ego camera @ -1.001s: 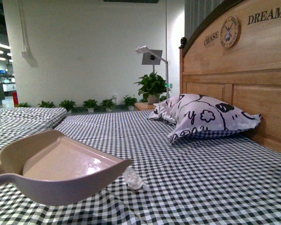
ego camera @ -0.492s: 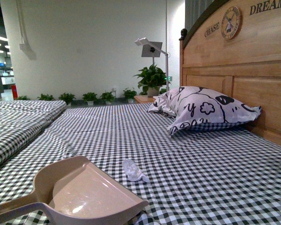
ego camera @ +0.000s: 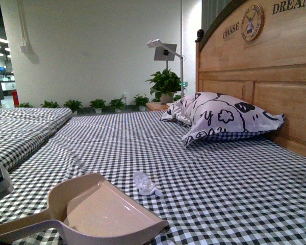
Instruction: Clean up trash
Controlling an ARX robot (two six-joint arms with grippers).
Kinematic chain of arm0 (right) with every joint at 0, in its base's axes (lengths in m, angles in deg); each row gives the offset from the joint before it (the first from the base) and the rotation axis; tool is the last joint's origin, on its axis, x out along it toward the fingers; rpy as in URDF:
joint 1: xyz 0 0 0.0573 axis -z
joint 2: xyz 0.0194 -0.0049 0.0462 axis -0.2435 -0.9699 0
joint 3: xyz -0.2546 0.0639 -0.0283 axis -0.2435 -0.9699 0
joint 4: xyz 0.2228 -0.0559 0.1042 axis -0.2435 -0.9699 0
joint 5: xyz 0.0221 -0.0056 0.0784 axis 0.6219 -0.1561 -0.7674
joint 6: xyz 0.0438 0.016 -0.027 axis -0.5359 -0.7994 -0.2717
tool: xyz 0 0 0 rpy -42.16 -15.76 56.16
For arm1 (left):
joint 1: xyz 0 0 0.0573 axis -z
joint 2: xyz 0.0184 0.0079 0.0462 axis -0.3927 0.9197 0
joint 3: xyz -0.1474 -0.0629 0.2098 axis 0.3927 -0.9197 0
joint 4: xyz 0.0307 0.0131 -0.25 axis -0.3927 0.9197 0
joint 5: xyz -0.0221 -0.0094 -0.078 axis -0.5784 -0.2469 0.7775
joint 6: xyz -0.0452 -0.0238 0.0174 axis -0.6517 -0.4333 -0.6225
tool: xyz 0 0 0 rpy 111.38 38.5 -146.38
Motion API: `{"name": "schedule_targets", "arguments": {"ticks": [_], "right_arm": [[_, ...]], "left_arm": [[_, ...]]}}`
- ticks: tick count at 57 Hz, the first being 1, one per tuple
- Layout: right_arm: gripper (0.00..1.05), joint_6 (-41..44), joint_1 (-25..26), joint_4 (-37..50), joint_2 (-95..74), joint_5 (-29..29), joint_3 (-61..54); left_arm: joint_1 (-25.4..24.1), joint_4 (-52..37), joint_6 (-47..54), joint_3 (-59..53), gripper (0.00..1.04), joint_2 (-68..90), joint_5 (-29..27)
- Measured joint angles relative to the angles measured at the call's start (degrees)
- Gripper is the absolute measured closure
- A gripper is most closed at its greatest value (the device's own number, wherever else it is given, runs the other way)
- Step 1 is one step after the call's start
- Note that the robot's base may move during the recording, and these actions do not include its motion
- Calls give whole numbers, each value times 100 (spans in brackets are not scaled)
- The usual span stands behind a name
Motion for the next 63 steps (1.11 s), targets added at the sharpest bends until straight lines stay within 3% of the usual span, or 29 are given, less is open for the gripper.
{"name": "schedule_targets", "arguments": {"ticks": [19, 38, 44, 47, 51, 56, 63], "right_arm": [[83, 0, 0, 0, 0, 0, 0], [83, -192, 28, -251, -26, -83, 63], [83, -1158, 544, -2247, -284, -894, 713], [83, -1578, 968, -2800, -527, -1307, 817], [83, -2083, 1663, -2796, -1073, -2026, 839], [83, -2273, 2164, -2448, -1696, -2588, 951], [83, -2310, 2551, -1908, -2839, -3447, 1351]], "left_arm": [[4, 540, 57, 262, 77, 162, -107], [7, 544, 81, 306, 77, 168, -153], [7, 544, 83, 308, 77, 170, -157], [7, 544, 81, 308, 77, 170, -157], [7, 544, 81, 308, 77, 177, -157], [7, 544, 83, 308, 77, 177, -160], [7, 544, 83, 308, 77, 179, -157]]}}
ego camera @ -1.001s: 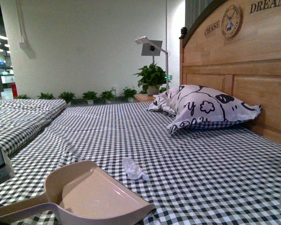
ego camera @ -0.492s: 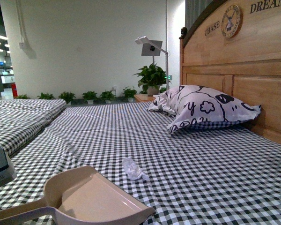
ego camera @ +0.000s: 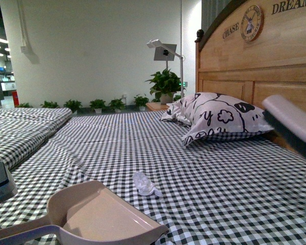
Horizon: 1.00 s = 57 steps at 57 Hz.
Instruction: Clean up trash
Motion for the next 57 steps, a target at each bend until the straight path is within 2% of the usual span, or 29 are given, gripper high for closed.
{"name": "schedule_targets", "arguments": {"ticks": [7, 13, 32, 57], "right_arm": [[83, 77, 39, 195, -1316, -498, 859], [83, 197, -74, 81, -2520, -525, 1757], [83, 505, -509, -656, -4614, -46, 3799], [83, 662, -713, -1158, -5860, 212, 5156]], "left_arm": [[0, 0, 0, 0, 77, 0, 0], [0, 0, -2, 0, 77, 0, 0], [0, 0, 0, 0, 77, 2, 0], [0, 0, 0, 0, 77, 2, 0]]}}
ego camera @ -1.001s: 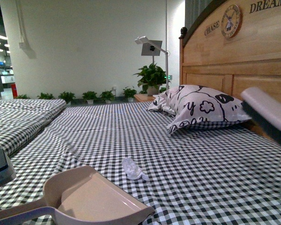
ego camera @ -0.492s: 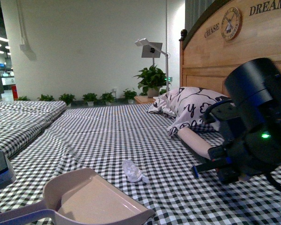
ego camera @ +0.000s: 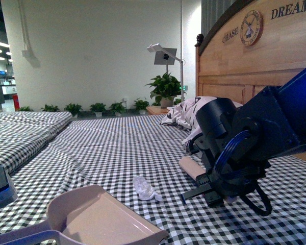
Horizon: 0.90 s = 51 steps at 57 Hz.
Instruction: Clean up trash
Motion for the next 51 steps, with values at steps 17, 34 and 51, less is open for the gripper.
{"name": "schedule_targets", "arguments": {"ticks": [17, 34, 51], "right_arm": [[83, -160, -407, -243, -518, -535, 564], [83, 129, -553, -286, 177, -3217, -249], [83, 337, 120, -278, 1447, -4207, -883]], "left_arm": [[0, 0, 0, 0, 77, 0, 0], [0, 0, 0, 0, 77, 0, 0], [0, 0, 0, 0, 77, 0, -2]]}}
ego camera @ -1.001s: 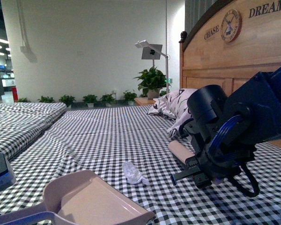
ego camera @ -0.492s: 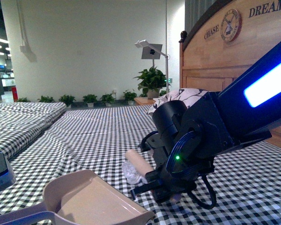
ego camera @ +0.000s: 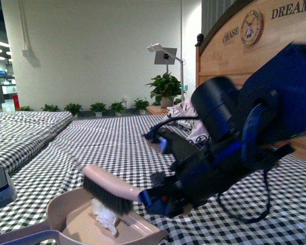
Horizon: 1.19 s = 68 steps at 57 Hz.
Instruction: Clean up trash
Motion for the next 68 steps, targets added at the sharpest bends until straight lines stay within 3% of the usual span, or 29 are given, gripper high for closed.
{"name": "schedule_targets", "arguments": {"ticks": [10, 35, 43, 56, 68], "right_arm": [[83, -68, 393, 199, 361, 50, -382], [83, -232, 566, 1062, 848, 671, -1327], [83, -238, 684, 1156, 1187, 684, -1593], [83, -420, 977, 1283, 1816, 664, -1917], [83, -1060, 1550, 1488, 2599, 717, -2094]], "left_arm": [[0, 0, 0, 0, 77, 0, 0], [0, -59, -52, -7, 77, 0, 4], [26, -1510, -828, -378, 77, 0, -46], [59, -2422, -1497, -619, 77, -136, -181], [63, -3270, -1928, -737, 77, -470, -732]]}}
